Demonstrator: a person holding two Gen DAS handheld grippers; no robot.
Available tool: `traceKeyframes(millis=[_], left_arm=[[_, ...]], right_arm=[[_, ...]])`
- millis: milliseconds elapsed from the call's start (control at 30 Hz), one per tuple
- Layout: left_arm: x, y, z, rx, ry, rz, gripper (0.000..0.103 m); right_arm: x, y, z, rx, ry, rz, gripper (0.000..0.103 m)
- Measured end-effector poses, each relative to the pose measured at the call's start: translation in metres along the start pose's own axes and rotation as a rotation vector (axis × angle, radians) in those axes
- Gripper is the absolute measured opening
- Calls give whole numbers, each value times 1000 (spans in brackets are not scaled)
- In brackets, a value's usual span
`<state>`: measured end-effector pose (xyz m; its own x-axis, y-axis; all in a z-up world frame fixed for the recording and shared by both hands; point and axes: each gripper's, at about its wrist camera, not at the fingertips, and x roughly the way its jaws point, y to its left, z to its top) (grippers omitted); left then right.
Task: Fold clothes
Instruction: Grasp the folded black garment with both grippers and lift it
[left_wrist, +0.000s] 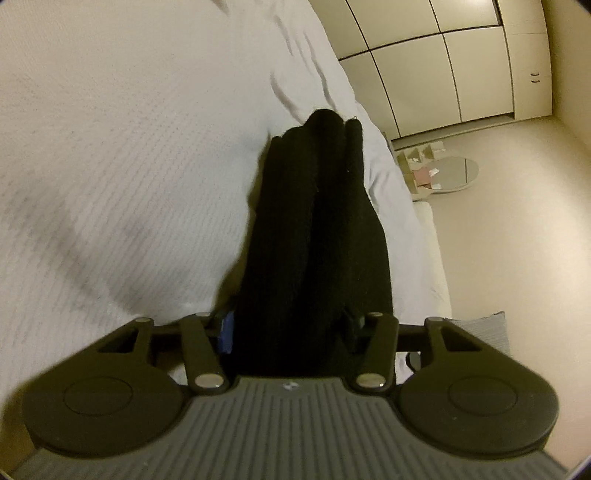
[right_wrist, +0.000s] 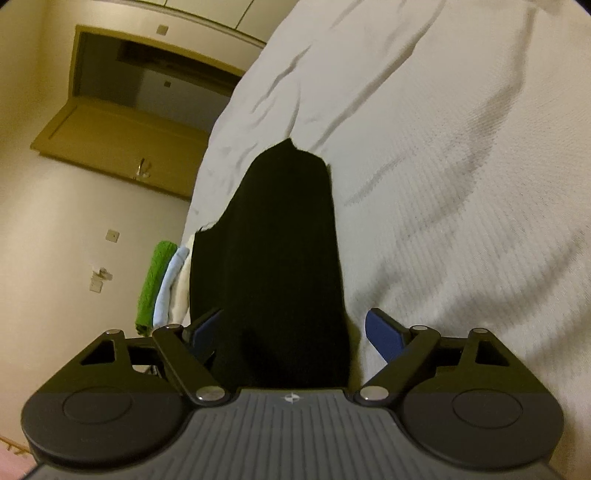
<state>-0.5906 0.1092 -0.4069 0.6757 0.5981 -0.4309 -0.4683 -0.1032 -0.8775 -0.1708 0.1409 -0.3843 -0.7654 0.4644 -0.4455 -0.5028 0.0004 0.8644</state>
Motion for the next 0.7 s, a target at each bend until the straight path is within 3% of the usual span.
traceKeyframes(millis=[200, 300, 433, 700], left_arm=[[20, 2, 17, -2, 38, -40, 46], [29, 1, 27, 5, 68, -52, 41], [36, -2, 36, 32, 93, -49, 35], [20, -62, 46, 91, 126, 111, 30]], right_arm=[[34, 3, 17, -32, 45, 9, 85], [53, 4, 25, -54, 93, 30, 70], [75, 4, 35, -66, 163, 58, 59], [73, 24, 43, -5, 205, 25, 51]])
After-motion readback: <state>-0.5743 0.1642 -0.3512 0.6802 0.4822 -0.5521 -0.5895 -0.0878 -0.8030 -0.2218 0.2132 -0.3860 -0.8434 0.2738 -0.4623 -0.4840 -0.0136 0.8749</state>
